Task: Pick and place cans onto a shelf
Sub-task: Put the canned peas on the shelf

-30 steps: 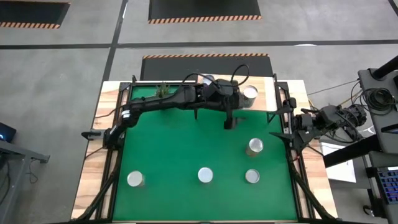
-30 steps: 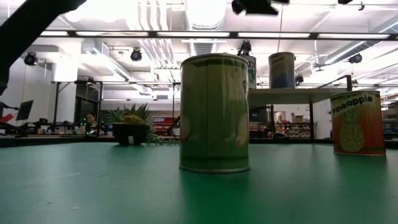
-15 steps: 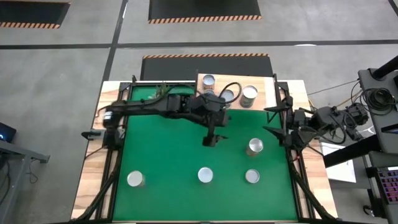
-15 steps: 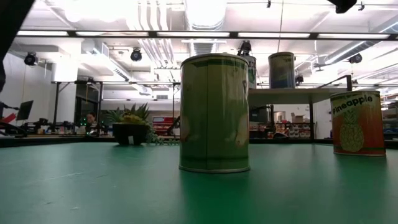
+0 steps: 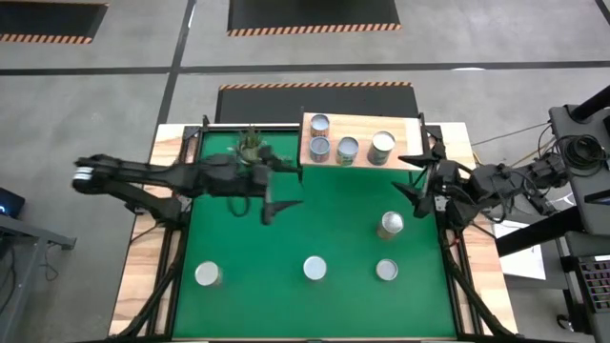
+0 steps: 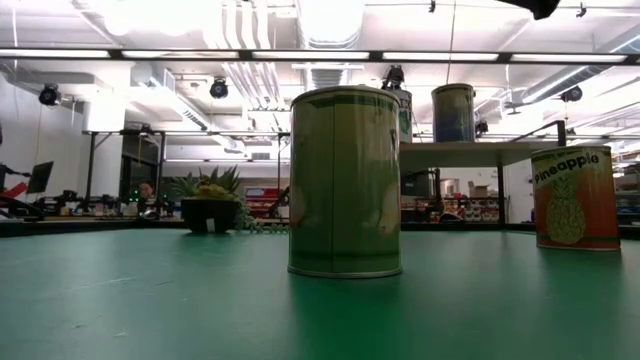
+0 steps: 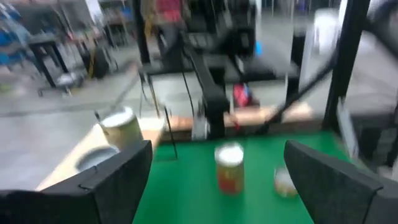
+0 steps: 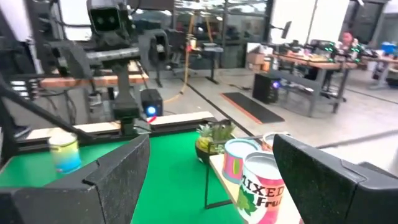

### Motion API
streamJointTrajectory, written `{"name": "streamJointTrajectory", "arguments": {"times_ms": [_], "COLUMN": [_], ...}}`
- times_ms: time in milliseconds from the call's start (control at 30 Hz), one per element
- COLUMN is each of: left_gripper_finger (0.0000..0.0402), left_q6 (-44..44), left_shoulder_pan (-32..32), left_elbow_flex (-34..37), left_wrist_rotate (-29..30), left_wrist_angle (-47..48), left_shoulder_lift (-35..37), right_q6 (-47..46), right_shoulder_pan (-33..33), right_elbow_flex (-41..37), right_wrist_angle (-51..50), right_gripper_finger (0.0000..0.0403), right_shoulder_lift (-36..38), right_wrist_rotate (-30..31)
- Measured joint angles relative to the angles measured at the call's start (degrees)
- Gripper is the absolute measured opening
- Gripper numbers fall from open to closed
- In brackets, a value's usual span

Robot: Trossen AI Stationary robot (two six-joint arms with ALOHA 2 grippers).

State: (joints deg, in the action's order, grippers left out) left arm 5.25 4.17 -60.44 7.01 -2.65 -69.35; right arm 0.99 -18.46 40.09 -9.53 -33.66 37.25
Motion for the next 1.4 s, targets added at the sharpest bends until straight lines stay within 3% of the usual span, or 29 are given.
{"name": "streamJointTrajectory", "arguments": {"times_ms": [100, 267, 333, 467, 567, 700, 833, 1000, 1200, 1400], "left_gripper_finger": [0.0346, 0.0346, 0.0346, 0.0346, 0.0346, 0.0346, 0.0346, 0.0345, 0.0345, 0.0346], "left_q6": [-4.0, -5.6, -5.6, -5.7, -5.8, -6.2, -6.5, -6.7, -7.1, -7.3], "left_shoulder_pan": [0.0, 0.0, 0.0, 0.0, 0.0, 0.0, 0.0, 0.0, 0.0, 0.0], "left_elbow_flex": [5.4, 10.3, 11.6, 13.4, 14.2, 15.5, 16.3, 16.3, 16.2, 16.2], "left_wrist_rotate": [0.0, 0.0, 0.0, 0.0, 0.0, 0.0, 0.0, 0.0, 0.0, 0.0], "left_wrist_angle": [-4.6, -5.1, -5.1, -5.0, -5.0, -4.9, -4.9, -5.2, -5.3, -5.3], "left_shoulder_lift": [6.3, 13.6, 15.4, 17.6, 18.3, 18.6, 18.6, 18.9, 18.9, 18.9], "right_q6": [-1.0, -0.8, -2.0, -13.2, -23.0, -30.5, -32.1, -30.8, -26.8, -20.7], "right_shoulder_pan": [0.3, 2.1, 3.2, 7.2, 11.9, 18.3, 25.1, 33.3, 41.2, 45.8], "right_elbow_flex": [2.2, 6.8, 9.7, 18.7, 26.1, 34.6, 40.4, 41.6, 37.9, 32.9], "right_wrist_angle": [0.0, -0.8, -2.1, -14.4, -30.3, -46.9, -56.5, -62.2, -60.8, -53.3], "right_gripper_finger": [0.0326, 0.0326, 0.0326, 0.0325, 0.0304, 0.0233, 0.0137, 0.0023, 0.0009, 0.0009], "right_shoulder_lift": [-4.3, -11.3, -13.4, -16.5, -19.6, -22.7, -23.9, -23.4, -23.3, -24.5], "right_wrist_rotate": [3.6, 15.9, 17.9, 12.2, 9.4, 5.9, -0.2, -3.4, -8.1, -12.1]}}
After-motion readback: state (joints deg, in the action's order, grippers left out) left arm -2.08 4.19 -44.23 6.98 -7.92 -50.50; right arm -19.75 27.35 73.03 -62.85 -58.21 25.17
